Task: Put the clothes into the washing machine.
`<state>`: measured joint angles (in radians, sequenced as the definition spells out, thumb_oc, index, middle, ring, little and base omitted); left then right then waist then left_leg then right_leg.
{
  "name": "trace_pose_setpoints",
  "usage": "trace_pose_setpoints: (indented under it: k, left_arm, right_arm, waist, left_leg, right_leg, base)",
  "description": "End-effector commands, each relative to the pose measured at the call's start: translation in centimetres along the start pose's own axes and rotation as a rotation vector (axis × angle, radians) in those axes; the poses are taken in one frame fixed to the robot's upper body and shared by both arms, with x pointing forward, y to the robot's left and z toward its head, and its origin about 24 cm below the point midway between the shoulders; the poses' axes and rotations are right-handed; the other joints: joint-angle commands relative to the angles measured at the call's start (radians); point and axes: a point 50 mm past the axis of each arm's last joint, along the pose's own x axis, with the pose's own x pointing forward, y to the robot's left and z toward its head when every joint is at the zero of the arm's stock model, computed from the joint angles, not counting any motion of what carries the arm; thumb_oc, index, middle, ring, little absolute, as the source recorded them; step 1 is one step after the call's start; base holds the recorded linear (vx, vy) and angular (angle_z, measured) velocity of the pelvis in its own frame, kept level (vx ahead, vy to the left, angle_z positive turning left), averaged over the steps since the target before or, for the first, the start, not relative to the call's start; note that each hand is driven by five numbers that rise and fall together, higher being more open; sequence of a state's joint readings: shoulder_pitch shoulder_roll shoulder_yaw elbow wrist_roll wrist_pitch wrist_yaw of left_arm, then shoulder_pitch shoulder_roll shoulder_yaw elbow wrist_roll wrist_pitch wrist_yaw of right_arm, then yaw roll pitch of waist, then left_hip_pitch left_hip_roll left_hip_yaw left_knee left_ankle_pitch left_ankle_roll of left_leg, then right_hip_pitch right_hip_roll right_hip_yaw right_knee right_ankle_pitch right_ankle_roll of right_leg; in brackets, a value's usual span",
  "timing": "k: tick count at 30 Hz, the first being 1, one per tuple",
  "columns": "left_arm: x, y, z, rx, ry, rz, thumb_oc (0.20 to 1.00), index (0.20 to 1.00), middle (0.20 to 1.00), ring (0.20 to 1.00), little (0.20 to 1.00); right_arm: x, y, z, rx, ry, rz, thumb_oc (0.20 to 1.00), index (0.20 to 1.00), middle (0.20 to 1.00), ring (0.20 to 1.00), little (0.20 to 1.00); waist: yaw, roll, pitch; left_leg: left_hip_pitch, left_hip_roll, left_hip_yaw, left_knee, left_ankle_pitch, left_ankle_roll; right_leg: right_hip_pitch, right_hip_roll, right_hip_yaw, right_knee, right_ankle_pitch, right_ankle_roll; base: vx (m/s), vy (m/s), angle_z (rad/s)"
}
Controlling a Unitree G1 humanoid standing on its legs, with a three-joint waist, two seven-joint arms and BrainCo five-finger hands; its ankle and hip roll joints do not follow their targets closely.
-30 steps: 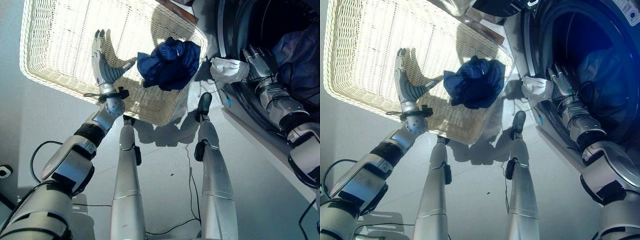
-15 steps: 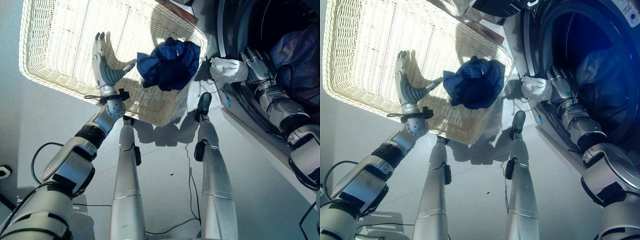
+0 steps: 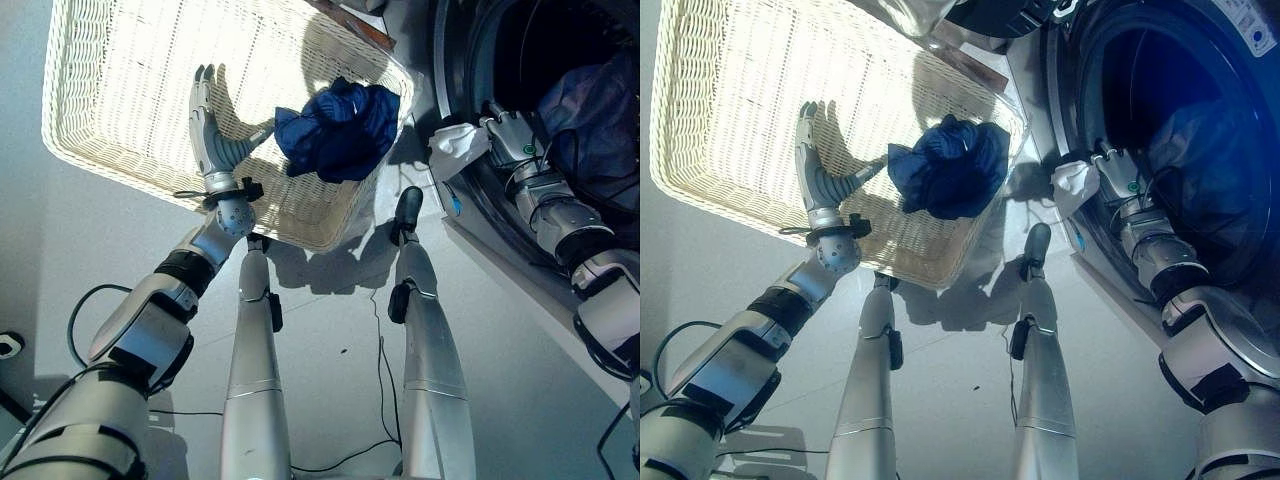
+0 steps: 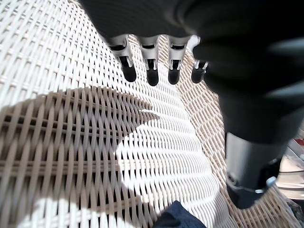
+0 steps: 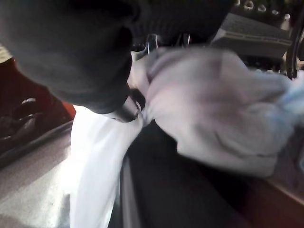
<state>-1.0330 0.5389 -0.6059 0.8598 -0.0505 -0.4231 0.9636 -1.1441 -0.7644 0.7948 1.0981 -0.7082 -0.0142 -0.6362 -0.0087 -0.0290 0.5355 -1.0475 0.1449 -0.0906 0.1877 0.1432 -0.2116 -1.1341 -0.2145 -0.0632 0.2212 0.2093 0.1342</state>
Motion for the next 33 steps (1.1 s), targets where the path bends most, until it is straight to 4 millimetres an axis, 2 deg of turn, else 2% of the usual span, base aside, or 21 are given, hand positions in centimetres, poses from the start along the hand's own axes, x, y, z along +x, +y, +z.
trace_pose_setpoints:
  k: [1,10,14,16,19,21,22,23,26,28,29,31,33]
  left_arm:
    - [0.4,0.2,0.7,-0.040,-0.034,0.071,1.000,1.000,1.000,1.000,1.000]
    - [0.3,0.1,0.6,-0.042,-0.030,0.066,1.000,1.000,1.000,1.000,1.000]
    - [0.1,0.0,0.6,-0.041,-0.029,0.065,1.000,1.000,1.000,1.000,1.000]
    - [0.0,0.0,0.6,-0.042,-0.028,0.066,1.000,1.000,1.000,1.000,1.000]
    - [-0.1,-0.1,0.5,-0.044,-0.023,0.067,1.000,1.000,1.000,1.000,1.000]
    - [-0.2,0.0,0.4,-0.049,-0.015,0.067,1.000,1.000,1.000,1.000,1.000]
    - [-0.2,-0.1,0.4,-0.049,-0.015,0.067,1.000,1.000,1.000,1.000,1.000]
    - [-0.2,-0.2,0.4,-0.050,-0.011,0.065,1.000,1.000,1.000,1.000,1.000]
    - [-0.3,-0.2,0.4,-0.049,-0.008,0.063,1.000,1.000,1.000,1.000,1.000]
    - [-0.4,0.1,0.2,-0.046,-0.003,0.067,1.000,1.000,1.000,1.000,1.000]
    - [-0.6,0.4,0.0,-0.042,-0.006,0.068,1.000,1.000,1.000,1.000,1.000]
    - [-0.9,0.6,-0.1,-0.036,-0.011,0.066,1.000,1.000,1.000,1.000,1.000]
    - [-1.3,1.4,-0.6,-0.022,-0.016,0.069,1.000,1.000,1.000,1.000,1.000]
  right_arm:
    - [-3.6,4.1,1.4,-0.077,-0.108,0.162,0.200,0.200,0.200,0.200,0.200]
    - [-3.7,4.2,1.4,-0.071,-0.094,0.156,0.200,0.200,0.200,0.200,0.200]
    - [-3.7,4.2,1.2,0.021,-0.030,0.149,0.200,0.200,0.200,0.200,0.200]
    - [-3.8,4.2,0.7,0.146,0.074,0.133,0.200,0.200,0.200,0.200,0.200]
    - [-3.6,3.9,-0.2,0.455,0.306,0.061,0.200,0.200,0.200,0.200,0.200]
    - [-3.0,3.0,-1.2,0.738,0.518,-0.034,0.200,0.200,0.200,0.200,0.200]
    - [-3.1,3.0,-1.2,0.739,0.519,-0.034,0.200,0.200,0.200,0.200,0.200]
    - [-2.6,2.3,-2.2,0.907,0.649,-0.105,0.200,0.200,0.200,0.200,0.200]
    - [-2.3,1.5,-3.4,1.029,0.759,-0.181,0.200,0.200,0.200,0.200,0.200]
    - [-1.7,-0.4,-5.4,1.210,0.917,-0.383,0.200,0.200,0.200,0.200,0.200]
    - [-1.6,-1.6,-7.2,1.303,1.005,-0.516,0.200,0.200,0.200,0.200,0.200]
    - [-1.7,-2.6,-8.5,1.369,1.063,-0.638,0.200,0.200,0.200,0.200,0.200]
    - [-1.9,-5.0,-11.0,1.467,1.125,-0.871,0.200,0.200,0.200,0.200,0.200]
  waist:
    - [-0.007,0.023,-0.015]
    - [-0.005,0.024,-0.015]
    - [-0.006,0.025,-0.015]
    - [-0.007,0.025,-0.015]
    - [-0.009,0.029,-0.015]
    - [-0.011,0.034,-0.015]
    - [-0.010,0.034,-0.015]
    - [-0.011,0.036,-0.015]
    - [-0.010,0.038,-0.015]
    - [-0.010,0.036,-0.015]
    - [-0.007,0.034,-0.015]
    - [-0.006,0.030,-0.015]
    - [-0.005,0.015,-0.015]
  left_leg:
    - [-0.027,-0.065,0.011,-0.020,0.016,0.078]
    - [-0.028,-0.064,0.006,-0.022,0.017,0.079]
    - [-0.024,-0.065,0.006,-0.028,0.019,0.080]
    - [-0.022,-0.064,0.006,-0.030,0.020,0.080]
    - [-0.024,-0.064,0.003,-0.022,0.014,0.079]
    - [-0.024,-0.064,0.003,-0.012,0.007,0.077]
    - [-0.024,-0.064,0.003,-0.011,0.006,0.077]
    - [-0.022,-0.063,0.003,-0.005,0.001,0.075]
    - [-0.019,-0.062,0.001,-0.001,-0.006,0.073]
    - [-0.018,-0.058,-0.002,0.009,-0.018,0.069]
    - [-0.015,-0.054,-0.005,0.011,-0.026,0.067]
    - [-0.012,-0.052,-0.009,0.009,-0.031,0.066]
    - [-0.006,-0.046,-0.014,0.007,-0.040,0.063]
  right_leg:
    - [-0.025,0.045,-0.018,0.027,0.025,0.066]
    - [-0.028,0.043,-0.018,0.029,0.028,0.068]
    - [-0.026,0.043,-0.016,0.027,0.029,0.067]
    - [-0.025,0.044,-0.014,0.027,0.029,0.066]
    - [-0.029,0.046,-0.007,0.033,0.028,0.065]
    - [-0.031,0.047,0.000,0.038,0.024,0.065]
    - [-0.030,0.047,0.000,0.039,0.023,0.065]
    - [-0.029,0.046,0.003,0.041,0.022,0.067]
    - [-0.025,0.045,0.005,0.042,0.019,0.068]
    - [-0.021,0.045,0.004,0.044,0.016,0.071]
    - [-0.015,0.047,0.003,0.041,0.014,0.073]
    - [-0.009,0.048,0.000,0.036,0.013,0.075]
    - [0.004,0.054,-0.009,0.029,0.011,0.077]
  base:
    - [0.00,0.000,0.00]
    - [0.00,0.000,0.00]
    - [0.00,0.000,0.00]
    - [0.00,0.000,0.00]
    - [0.00,0.000,0.00]
    - [0.00,0.000,0.00]
    - [0.00,0.000,0.00]
    - [0.00,0.000,0.00]
    - [0.00,0.000,0.00]
    - [0.00,0.000,0.00]
    - [0.00,0.000,0.00]
    - [0.00,-0.016,0.00]
    - [-0.01,-0.039,-0.01]
